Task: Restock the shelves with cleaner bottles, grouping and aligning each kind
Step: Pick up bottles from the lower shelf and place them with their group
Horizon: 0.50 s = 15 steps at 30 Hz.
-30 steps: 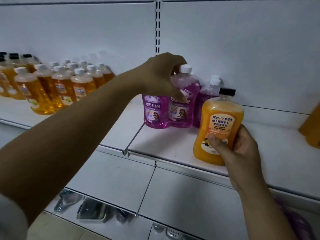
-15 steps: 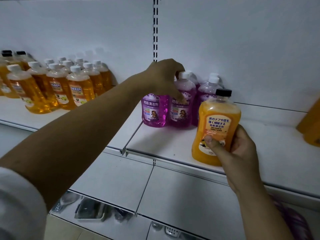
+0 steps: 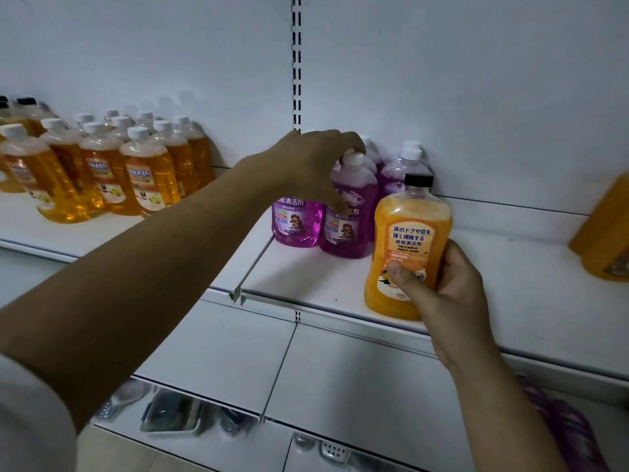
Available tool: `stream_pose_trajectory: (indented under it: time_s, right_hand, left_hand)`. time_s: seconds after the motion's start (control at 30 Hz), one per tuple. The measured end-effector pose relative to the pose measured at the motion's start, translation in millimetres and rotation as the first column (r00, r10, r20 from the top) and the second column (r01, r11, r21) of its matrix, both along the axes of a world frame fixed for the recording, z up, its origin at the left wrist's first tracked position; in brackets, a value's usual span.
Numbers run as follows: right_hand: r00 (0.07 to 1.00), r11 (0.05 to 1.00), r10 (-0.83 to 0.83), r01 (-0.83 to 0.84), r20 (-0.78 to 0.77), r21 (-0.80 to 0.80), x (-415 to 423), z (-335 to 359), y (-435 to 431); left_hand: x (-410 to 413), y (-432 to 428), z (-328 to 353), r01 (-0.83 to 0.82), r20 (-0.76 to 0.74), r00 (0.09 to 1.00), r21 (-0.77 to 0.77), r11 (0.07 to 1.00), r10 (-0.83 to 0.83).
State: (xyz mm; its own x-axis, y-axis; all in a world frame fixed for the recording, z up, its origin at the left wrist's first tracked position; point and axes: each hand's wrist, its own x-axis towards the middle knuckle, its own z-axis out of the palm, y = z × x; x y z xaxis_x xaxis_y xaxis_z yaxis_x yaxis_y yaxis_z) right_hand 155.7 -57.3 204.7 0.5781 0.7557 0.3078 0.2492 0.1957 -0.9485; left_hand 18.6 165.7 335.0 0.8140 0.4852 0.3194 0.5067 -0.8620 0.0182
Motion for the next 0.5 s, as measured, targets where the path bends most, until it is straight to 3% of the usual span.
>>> stream_pose_trajectory:
  time_s: [0.17, 0.5]
  right_hand:
    - [1.0, 1.0, 0.005, -0.005, 0.007, 0.0, -0.1, 0.0, -0.5]
    - [1.0, 1.0, 0.019, -0.019, 0.006, 0.011, -3.3, 3.4, -3.6]
  left_hand:
    - [-3.4, 9.9, -3.0, 0.0, 0.012, 1.0, -0.06, 0.998, 0.001]
    - [-3.6, 7.5, -2.9, -0.006, -0.016, 1.0, -0.025, 1.0, 0.005]
